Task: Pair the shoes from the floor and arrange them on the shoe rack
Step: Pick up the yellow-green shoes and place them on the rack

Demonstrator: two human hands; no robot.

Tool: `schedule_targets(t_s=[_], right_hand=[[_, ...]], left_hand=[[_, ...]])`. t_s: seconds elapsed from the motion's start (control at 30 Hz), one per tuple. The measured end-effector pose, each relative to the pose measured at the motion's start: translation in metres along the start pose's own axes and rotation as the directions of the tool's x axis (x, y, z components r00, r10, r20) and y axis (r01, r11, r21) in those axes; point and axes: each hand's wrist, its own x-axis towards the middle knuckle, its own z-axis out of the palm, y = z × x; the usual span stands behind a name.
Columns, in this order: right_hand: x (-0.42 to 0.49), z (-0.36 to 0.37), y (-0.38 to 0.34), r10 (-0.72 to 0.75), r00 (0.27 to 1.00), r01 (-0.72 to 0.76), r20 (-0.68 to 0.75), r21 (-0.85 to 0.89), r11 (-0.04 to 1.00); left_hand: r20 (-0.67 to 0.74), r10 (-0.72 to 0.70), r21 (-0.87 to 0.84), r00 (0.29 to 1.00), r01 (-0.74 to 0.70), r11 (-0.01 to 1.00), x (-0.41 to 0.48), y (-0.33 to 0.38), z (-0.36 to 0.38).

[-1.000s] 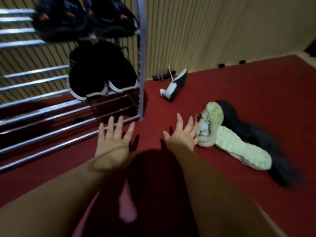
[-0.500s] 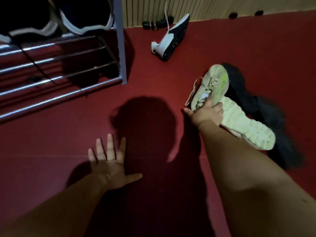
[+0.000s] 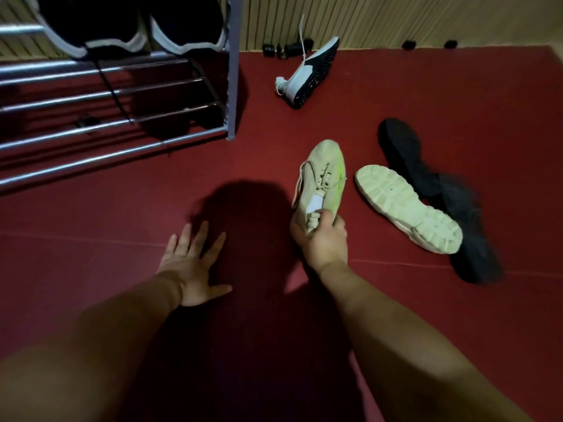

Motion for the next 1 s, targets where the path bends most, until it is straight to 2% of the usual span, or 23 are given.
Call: schedule_targets(t_s=[0.1, 0.2, 0.33, 0.43, 0.63, 0.73, 0.83, 0.87, 0.9, 0.93, 1.0], right_hand=[[-0.03, 0.012, -0.017, -0.094, 0.994, 0.094, 0.055, 0.01, 0.996], [-0.058, 0.023, -0.044, -0.109, 0.971, 0.096, 0.212, 0.07, 0.993], [-0.102, 0.052, -0.075, -0.267, 0.906, 0.281, 0.329, 0.008, 0.96], [-0.135, 0.077, -0.091, -0.363, 0.86, 0.428, 0.359, -0.12, 0.896], [-0.175, 0.108, -0.126, -0.502, 0.752, 0.588, 0.428, -0.091, 0.804], [-0.184, 0.117, -0.14, -0.565, 0.617, 0.706, 0.548, -0.068, 0.705], [-0.171, 0.106, -0.159, -0.611, 0.378, 0.864, 0.695, -0.028, 0.503], [-0.166, 0.101, -0.165, -0.609, 0.312, 0.901, 0.729, -0.025, 0.433], [-0.162, 0.096, -0.172, -0.612, 0.277, 0.922, 0.741, -0.025, 0.387], [-0.16, 0.094, -0.178, -0.622, 0.279, 0.931, 0.732, -0.047, 0.362], [-0.161, 0.096, -0.191, -0.565, 0.386, 0.904, 0.729, -0.178, 0.389]], left_hand=[[0.005, -0.012, 0.031, 1.0, 0.011, 0.999, -0.028, -0.026, 0.015], [0.011, -0.104, 0.015, 0.995, 0.104, 0.995, -0.061, -0.057, 0.038], [0.014, -0.231, -0.079, 0.973, 0.232, 0.97, -0.1, -0.101, 0.068], [0.029, -0.314, -0.148, 0.949, 0.315, 0.937, -0.13, -0.13, 0.095], [0.028, -0.397, -0.23, 0.917, 0.392, 0.891, -0.181, -0.173, 0.141], [-0.007, -0.47, -0.294, 0.883, 0.447, 0.845, -0.198, -0.184, 0.158], [-0.065, -0.589, -0.395, 0.805, 0.522, 0.756, -0.214, -0.195, 0.166], [-0.093, -0.619, -0.416, 0.78, 0.534, 0.736, -0.218, -0.2, 0.166], [-0.123, -0.64, -0.429, 0.759, 0.54, 0.724, -0.222, -0.204, 0.166], [-0.149, -0.652, -0.437, 0.744, 0.541, 0.718, -0.225, -0.21, 0.165], [-0.17, -0.662, -0.448, 0.731, 0.541, 0.712, -0.228, -0.218, 0.162]])
